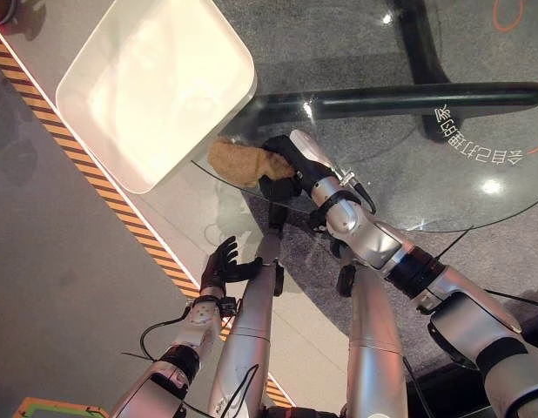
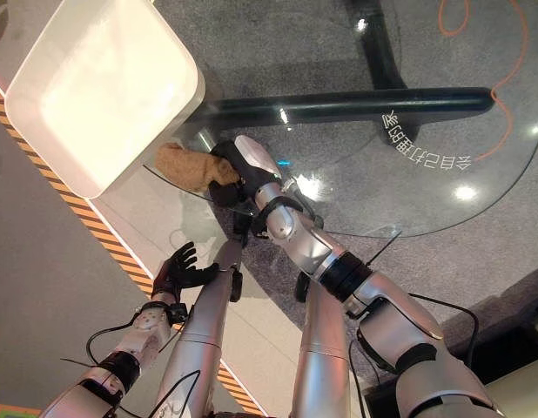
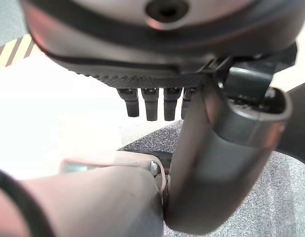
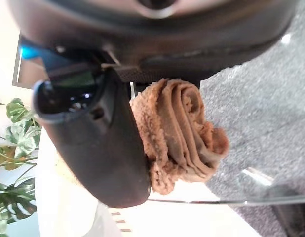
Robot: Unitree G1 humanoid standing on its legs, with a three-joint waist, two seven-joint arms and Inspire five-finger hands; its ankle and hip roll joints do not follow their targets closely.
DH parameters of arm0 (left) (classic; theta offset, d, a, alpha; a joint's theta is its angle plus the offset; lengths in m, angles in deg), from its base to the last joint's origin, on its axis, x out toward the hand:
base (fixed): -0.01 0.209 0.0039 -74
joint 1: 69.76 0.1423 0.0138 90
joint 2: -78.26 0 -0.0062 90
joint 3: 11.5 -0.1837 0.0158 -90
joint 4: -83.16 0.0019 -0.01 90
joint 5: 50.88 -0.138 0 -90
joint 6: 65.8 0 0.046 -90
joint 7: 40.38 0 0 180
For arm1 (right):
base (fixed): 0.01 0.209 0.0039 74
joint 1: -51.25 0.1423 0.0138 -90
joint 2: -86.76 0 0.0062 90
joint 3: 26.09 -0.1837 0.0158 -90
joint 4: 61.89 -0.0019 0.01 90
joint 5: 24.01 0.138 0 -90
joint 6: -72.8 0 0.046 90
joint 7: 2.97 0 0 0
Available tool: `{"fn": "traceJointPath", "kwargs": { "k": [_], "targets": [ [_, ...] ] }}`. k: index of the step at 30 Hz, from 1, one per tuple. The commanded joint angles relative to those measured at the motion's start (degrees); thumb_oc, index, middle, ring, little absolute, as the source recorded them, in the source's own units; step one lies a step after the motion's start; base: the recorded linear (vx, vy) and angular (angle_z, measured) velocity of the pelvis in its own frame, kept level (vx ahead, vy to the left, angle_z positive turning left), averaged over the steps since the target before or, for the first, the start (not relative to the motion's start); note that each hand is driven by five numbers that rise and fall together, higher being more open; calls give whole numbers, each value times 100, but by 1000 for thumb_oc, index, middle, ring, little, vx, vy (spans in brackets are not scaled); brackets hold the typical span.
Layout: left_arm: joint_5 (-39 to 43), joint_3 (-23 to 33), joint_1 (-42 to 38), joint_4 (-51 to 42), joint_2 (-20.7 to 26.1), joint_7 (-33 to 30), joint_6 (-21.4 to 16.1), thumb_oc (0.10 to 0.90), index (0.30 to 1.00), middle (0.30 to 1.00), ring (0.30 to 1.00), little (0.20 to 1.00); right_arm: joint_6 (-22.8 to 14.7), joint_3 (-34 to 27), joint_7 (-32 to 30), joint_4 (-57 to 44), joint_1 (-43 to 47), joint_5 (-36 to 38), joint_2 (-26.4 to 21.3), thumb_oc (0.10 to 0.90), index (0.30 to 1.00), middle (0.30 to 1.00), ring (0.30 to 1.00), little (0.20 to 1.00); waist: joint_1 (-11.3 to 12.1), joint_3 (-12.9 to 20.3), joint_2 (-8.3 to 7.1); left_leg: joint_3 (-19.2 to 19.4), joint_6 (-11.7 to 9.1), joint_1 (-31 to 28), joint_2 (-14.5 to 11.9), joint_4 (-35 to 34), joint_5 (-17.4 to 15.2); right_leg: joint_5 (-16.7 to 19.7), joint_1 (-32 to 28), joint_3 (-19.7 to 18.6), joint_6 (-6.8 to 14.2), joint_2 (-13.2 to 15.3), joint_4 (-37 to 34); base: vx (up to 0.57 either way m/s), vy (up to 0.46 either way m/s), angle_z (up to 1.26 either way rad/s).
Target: Wipe the table with a cloth and put it in the basket.
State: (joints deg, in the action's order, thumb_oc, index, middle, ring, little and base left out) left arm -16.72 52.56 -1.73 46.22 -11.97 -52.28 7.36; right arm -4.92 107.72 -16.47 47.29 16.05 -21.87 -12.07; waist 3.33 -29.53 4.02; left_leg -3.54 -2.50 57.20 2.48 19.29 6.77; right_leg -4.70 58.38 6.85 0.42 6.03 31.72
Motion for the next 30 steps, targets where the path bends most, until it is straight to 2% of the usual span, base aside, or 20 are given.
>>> {"fn": "traceJointPath", "kwargs": {
  "k": [1, 6, 12, 17, 21, 30],
  "targets": [
    [-160, -80, 816, 575, -159, -9, 189, 800, 900, 900, 900, 900, -162, -264, -347, -240, -132, 39, -183, 100, 300, 300, 300, 200, 9, -26, 85, 453, 445, 51, 357, 619, -564, 968, 19, -287, 201, -212, -916, 0, 0, 0],
    [-154, -65, 840, 618, -159, -7, 151, 800, 900, 900, 900, 900, -253, -518, -848, -241, -172, 257, -329, 100, 300, 300, 300, 200, -20, -26, 83, 473, 463, -16, 347, 575, -563, 986, -29, -287, 204, -212, -944, -4, -5, -1],
    [-138, -40, 914, 630, -178, -29, 137, 800, 900, 900, 900, 900, -377, -1149, -1739, -263, -83, 460, -543, 100, 300, 300, 300, 200, -63, -26, 76, 475, 464, -96, 313, 573, -614, 970, -85, -334, 205, -249, -922, -2, -7, -3],
    [-124, -7, 949, 560, -156, -79, 227, 800, 900, 900, 900, 900, -319, -1587, -2016, -234, 27, 561, -892, 100, 300, 300, 300, 200, -97, -26, 44, 450, 484, -151, 313, 550, -639, 983, -122, -346, 213, -287, -933, 0, -3, -1],
    [-105, 3, 955, 539, -99, -51, 245, 800, 900, 900, 900, 900, -227, -1715, -2125, -78, 131, 668, -1137, 100, 300, 300, 300, 200, -114, -26, 36, 444, 488, -162, 306, 539, -647, 992, -126, -340, 211, -297, -939, -1, -5, -1],
    [-18, -89, 944, 553, -69, -96, 184, 800, 900, 900, 900, 900, -349, -1888, -2658, 984, 384, 1080, -1625, 100, 300, 300, 300, 200, -128, -26, 75, 437, 478, -138, 297, 527, -692, 985, -106, -331, 203, -286, -990, 1, -16, -3]
  ]
}}
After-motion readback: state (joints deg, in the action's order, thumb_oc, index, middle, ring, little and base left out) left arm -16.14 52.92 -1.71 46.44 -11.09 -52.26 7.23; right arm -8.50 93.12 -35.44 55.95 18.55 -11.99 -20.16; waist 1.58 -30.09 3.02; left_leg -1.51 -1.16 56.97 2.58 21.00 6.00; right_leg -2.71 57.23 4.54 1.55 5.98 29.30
